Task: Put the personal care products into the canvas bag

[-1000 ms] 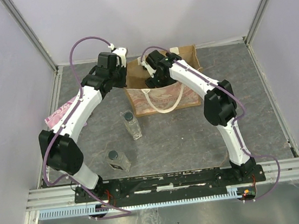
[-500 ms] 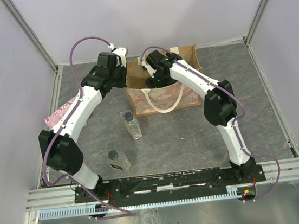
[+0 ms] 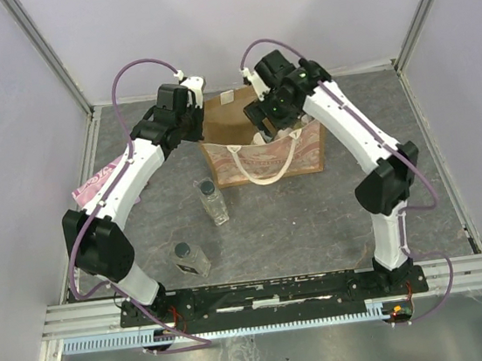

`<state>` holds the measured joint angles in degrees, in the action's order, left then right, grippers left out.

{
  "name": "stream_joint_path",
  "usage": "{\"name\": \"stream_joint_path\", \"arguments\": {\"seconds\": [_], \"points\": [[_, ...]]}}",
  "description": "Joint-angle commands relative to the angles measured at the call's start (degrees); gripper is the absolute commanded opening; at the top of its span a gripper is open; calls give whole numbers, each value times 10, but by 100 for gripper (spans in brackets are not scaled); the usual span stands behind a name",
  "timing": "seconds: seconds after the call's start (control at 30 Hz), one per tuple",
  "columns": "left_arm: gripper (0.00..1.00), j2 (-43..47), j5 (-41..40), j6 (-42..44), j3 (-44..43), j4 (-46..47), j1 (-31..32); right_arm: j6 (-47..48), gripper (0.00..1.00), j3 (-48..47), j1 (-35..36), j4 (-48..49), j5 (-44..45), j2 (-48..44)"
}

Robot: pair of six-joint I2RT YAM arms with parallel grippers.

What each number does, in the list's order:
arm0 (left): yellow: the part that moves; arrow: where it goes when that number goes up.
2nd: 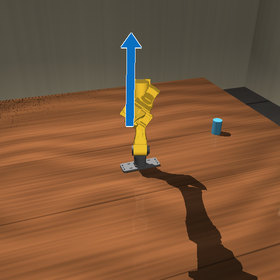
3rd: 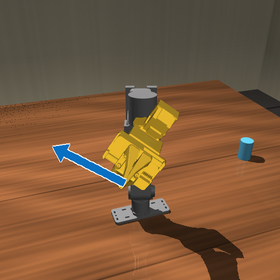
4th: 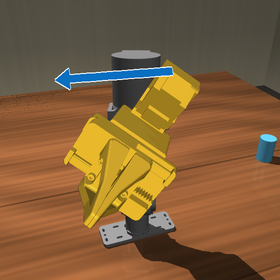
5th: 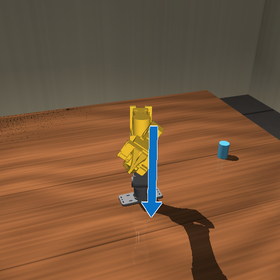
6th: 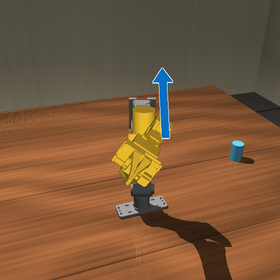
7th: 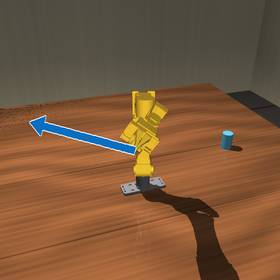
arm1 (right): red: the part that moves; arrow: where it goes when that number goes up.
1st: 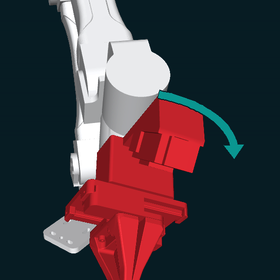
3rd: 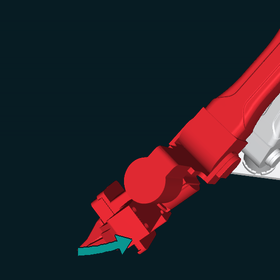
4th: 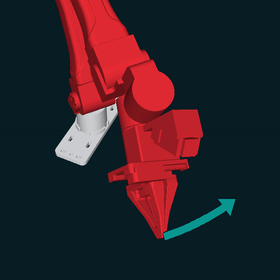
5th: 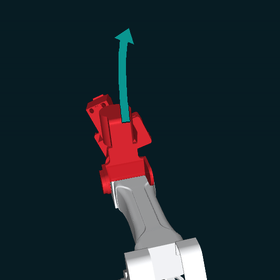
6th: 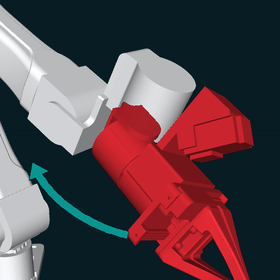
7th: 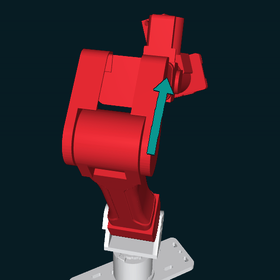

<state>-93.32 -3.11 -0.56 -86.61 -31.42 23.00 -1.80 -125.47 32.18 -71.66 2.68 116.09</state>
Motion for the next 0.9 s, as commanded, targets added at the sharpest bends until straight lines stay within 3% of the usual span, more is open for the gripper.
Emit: {"name": "stream_joint_path", "arguments": {"seconds": [0.0,0.27,0.5,0.87], "points": [[3,25,-31,32,-3,4,-7,-7,97,-21,0,-17,5,-69],[3,19,-18,27,6,10,-6,-25,96,65,42,20,22,-187],[3,21,-16,31,11,10,-7,-42,96,187,141,157,17,-290],[3,29,-25,20,16,2,-7,-105,96,296,237,302,-26,-261]]}}
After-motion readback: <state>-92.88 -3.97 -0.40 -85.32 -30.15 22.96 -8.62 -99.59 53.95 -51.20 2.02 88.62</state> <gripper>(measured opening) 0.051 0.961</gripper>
